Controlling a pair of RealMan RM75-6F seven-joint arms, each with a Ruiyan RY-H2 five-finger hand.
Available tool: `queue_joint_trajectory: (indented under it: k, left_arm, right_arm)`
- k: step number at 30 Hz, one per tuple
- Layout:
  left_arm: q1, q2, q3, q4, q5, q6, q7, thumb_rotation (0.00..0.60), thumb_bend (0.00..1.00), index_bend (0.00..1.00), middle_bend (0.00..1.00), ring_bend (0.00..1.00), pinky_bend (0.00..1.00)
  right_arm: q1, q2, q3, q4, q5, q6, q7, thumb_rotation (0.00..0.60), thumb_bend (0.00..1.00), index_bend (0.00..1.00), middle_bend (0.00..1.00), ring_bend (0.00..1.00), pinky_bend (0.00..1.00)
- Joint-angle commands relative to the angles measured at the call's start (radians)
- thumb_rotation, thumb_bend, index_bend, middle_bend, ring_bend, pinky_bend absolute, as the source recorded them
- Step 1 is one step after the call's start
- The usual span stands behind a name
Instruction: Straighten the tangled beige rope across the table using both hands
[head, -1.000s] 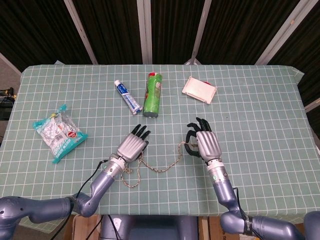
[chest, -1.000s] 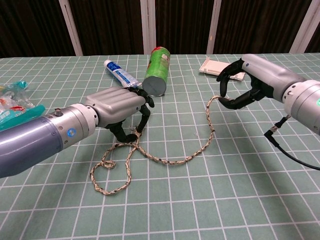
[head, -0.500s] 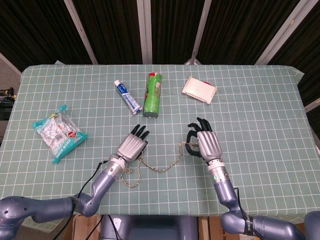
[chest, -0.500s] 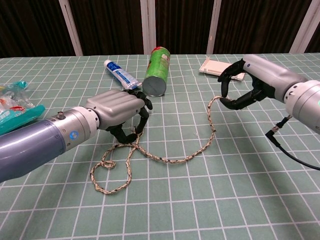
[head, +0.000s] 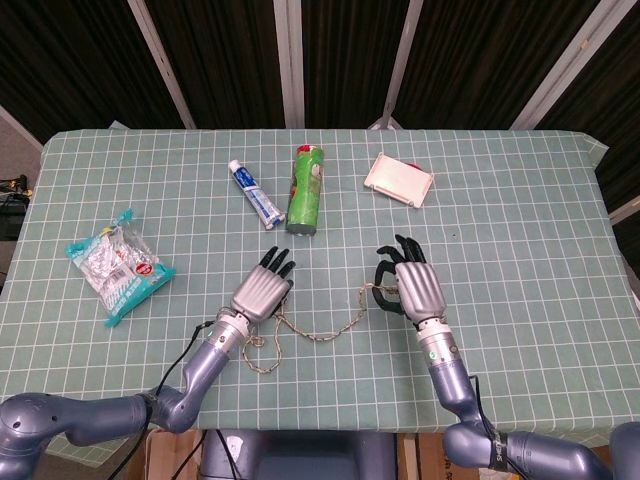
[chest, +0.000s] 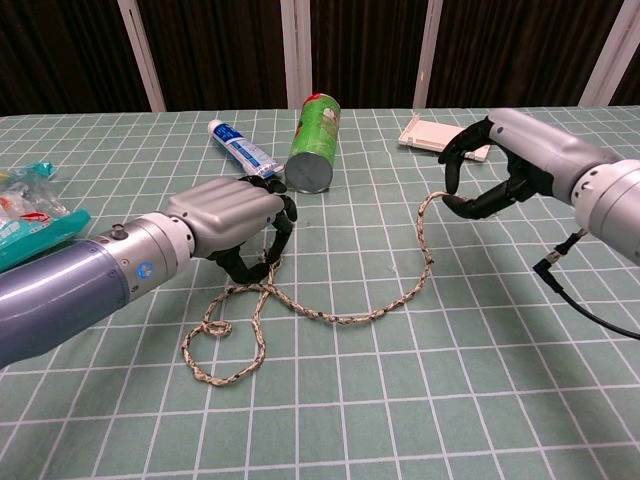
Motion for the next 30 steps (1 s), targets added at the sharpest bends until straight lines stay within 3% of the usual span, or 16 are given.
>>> queue_joint_trajectory:
  k: [1, 14, 30]
  left_arm:
    - [0.004, 0.016, -0.003, -0.012, 0.003, 0.011, -0.002, 0.600, 0.54, 0.65, 0.17, 0.00, 0.00]
    - [0.057, 0.188, -0.020, -0.186, 0.012, 0.101, -0.007, 0.600, 0.55, 0.66, 0.17, 0.00, 0.00]
    - [0.245, 0.570, 0.006, -0.495, 0.070, 0.290, -0.133, 0.600, 0.55, 0.67, 0.18, 0.00, 0.00]
  right_arm:
    - [-0.001, 0.004, -0.001, -0.006, -0.002, 0.003, -0.001, 0.600, 0.45, 0.64, 0.28, 0.00, 0.00]
    - [-0.024, 0.085, 0.014, -0.071, -0.016, 0.045, -0.018, 0.600, 0.45, 0.64, 0.28, 0.00, 0.00]
    - [-0.148, 0.310, 0.033, -0.186, 0.006, 0.123, 0.076, 0.600, 0.45, 0.65, 0.28, 0.00, 0.00]
